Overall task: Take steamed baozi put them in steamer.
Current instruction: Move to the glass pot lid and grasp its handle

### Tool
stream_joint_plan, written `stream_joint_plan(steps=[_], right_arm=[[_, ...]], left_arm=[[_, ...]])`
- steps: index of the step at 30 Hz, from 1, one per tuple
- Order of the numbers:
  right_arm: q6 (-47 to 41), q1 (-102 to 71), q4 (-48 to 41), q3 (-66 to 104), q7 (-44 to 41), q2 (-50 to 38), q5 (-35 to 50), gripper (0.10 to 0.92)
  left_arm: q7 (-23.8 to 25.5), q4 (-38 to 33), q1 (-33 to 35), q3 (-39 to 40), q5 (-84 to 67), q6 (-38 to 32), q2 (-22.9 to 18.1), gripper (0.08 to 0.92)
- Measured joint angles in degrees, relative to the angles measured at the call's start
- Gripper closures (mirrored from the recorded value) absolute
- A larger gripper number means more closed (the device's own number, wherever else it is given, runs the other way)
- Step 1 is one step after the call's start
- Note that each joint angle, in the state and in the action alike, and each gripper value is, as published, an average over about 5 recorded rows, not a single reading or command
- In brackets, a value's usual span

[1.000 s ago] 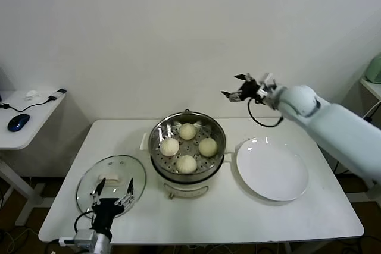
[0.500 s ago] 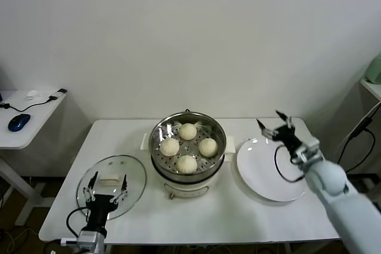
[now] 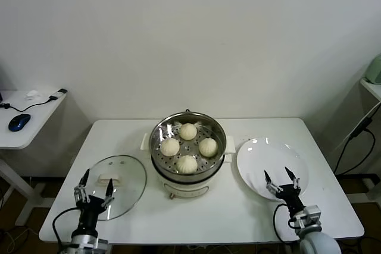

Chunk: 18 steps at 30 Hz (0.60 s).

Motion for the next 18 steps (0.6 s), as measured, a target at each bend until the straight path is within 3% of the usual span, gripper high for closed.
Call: stream_joint_plan(steps=[8,18], right_arm=[[0.0,-3.4,1.5,1.7,1.6,3.1,-1.2,0.203],[-0.1,-5.7,3.2,3.2,2.9,4.9,-1.7,0.203]], left_arm=[[-4.1,7.5,-2.3,0.1,18.0,1.7,0.8,0.177],[-6.7,14.4,-6.6,0.7,28.2,4.2,0.8,0.177]])
